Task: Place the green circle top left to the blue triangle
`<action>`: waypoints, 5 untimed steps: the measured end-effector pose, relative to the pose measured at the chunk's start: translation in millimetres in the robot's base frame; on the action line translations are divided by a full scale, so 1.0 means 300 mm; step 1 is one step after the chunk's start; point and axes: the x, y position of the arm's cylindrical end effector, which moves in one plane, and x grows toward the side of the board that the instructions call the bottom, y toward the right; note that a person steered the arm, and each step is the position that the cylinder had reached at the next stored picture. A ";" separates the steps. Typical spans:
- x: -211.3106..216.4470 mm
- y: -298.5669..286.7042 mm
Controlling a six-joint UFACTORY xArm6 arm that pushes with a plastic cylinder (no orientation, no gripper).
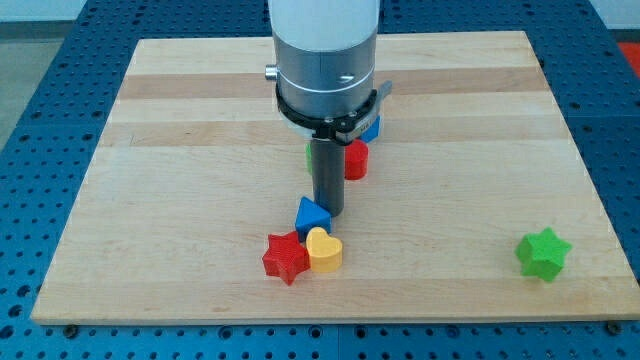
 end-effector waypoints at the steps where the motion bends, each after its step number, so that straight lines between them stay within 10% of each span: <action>1: -0.001 0.000; 5: -0.189 -0.013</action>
